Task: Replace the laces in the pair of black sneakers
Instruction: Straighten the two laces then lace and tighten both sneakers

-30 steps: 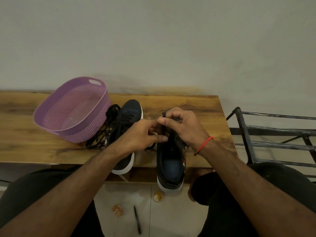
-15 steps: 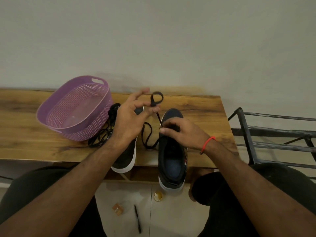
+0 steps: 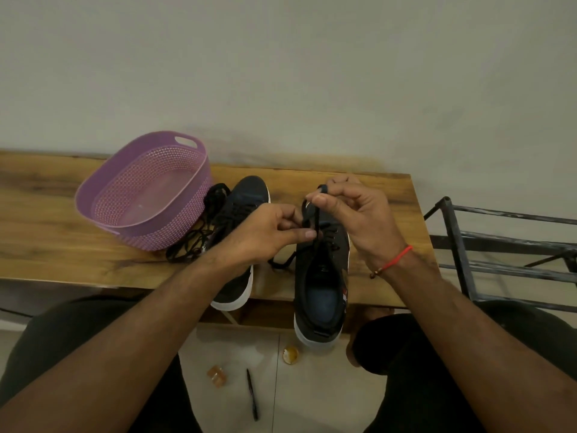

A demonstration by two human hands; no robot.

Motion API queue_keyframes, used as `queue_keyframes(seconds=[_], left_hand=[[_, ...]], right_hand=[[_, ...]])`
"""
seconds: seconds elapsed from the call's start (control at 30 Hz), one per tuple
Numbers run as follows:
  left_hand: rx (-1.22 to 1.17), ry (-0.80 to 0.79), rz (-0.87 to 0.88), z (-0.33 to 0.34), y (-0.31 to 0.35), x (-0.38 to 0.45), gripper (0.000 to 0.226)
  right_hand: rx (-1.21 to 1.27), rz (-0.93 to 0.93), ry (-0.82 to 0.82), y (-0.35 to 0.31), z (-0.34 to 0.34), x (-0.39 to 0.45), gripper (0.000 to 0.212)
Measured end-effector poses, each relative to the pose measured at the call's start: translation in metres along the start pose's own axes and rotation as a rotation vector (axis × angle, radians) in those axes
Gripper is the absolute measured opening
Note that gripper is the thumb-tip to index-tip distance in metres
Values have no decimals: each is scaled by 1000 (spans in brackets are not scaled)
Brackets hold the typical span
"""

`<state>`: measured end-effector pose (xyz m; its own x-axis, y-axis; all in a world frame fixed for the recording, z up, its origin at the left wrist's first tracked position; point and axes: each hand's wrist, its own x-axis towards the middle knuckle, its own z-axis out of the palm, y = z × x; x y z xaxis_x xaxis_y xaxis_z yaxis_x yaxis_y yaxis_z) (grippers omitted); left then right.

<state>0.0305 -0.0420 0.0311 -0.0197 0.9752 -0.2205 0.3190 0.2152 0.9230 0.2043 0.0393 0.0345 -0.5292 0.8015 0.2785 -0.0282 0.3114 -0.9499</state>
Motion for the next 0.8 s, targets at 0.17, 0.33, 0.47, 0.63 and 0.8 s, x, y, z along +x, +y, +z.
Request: queue_keyframes(seconds=[0.17,0.33,0.47,0.63,0.8], left_hand=[[-62,119,34,9,-3,1,18],[-246,293,63,12,1,1,15],[-384,365,66,12,4,2,16],[-400,383,60,7,4,3,18],[-326,282,51,2,4,2,17]], right_hand=[[14,93,-13,-2,-4,2,10],[-94,245,-119,6,-9,1,10],[-372,391,-419,8,-7,-4,38],[-578,232,-399,18,-6,-2,18],[-638,222,-424,20,-5,-2,30]])
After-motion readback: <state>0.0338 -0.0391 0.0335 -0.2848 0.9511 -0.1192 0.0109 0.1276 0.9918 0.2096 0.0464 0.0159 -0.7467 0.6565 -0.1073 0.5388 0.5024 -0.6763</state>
